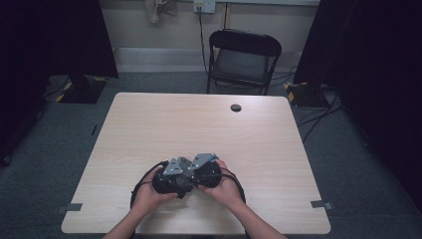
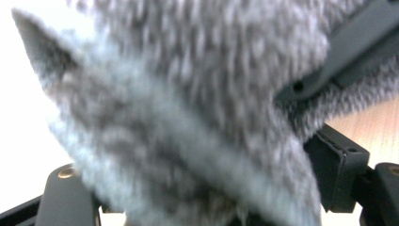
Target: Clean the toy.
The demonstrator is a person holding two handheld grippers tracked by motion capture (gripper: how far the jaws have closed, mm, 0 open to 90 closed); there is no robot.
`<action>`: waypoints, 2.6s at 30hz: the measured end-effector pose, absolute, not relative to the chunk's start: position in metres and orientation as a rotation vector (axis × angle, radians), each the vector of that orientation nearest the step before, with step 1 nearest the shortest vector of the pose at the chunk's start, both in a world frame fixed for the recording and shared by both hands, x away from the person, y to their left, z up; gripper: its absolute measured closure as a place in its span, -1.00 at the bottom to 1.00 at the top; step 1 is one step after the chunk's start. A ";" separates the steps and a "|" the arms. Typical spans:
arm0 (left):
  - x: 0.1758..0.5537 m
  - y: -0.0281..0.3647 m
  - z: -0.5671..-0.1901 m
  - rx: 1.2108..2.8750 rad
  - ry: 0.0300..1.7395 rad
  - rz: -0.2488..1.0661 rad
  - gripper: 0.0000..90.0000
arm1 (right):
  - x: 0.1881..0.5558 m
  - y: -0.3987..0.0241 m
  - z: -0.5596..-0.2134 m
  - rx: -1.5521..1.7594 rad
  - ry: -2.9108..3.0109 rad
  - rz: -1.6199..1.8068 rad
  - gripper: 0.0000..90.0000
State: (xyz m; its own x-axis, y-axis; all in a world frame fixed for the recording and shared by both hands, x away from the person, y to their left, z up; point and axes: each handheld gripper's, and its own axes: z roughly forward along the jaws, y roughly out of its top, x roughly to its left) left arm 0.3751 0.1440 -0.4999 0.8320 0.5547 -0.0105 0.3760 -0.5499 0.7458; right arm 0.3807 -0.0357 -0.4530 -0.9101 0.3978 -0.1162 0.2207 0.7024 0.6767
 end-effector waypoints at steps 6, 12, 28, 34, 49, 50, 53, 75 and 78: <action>0.375 0.144 -0.500 2.218 0.675 0.290 -0.48 | 0.387 -0.045 -0.450 0.527 2.643 1.006 0.56; 0.375 0.144 -0.500 2.217 0.676 0.288 -0.48 | 0.392 -0.052 -0.449 0.566 2.639 1.009 0.56; 0.375 0.144 -0.500 2.216 0.675 0.284 -0.48 | 0.404 -0.075 -0.443 0.659 2.593 0.987 0.56; 0.375 0.144 -0.500 2.217 0.674 0.284 -0.48 | 0.410 -0.091 -0.444 0.713 2.575 0.971 0.56; 0.375 0.144 -0.500 2.215 0.677 0.282 -0.48 | 0.418 -0.106 -0.449 0.775 2.545 0.955 0.56; 0.375 0.144 -0.500 2.215 0.677 0.282 -0.48 | 0.419 -0.107 -0.449 0.781 2.544 0.954 0.56; 0.375 0.144 -0.500 2.215 0.677 0.282 -0.48 | 0.421 -0.109 -0.451 0.796 2.538 0.956 0.56; 0.375 0.143 -0.500 2.221 0.689 0.280 -0.60 | 0.409 -0.103 -0.431 0.770 2.515 1.004 0.56; 0.375 0.147 -0.500 2.226 0.688 0.289 -0.61 | 0.406 -0.094 -0.430 0.736 2.531 1.019 0.56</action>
State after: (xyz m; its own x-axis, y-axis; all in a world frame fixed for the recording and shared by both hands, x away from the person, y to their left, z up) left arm 0.3749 0.1466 -0.5001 0.8280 0.5606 -0.0105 0.3851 -0.5550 0.7374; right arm 0.4061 -0.0936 -0.4302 -0.8184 0.5667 -0.0950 0.3430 0.6144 0.7105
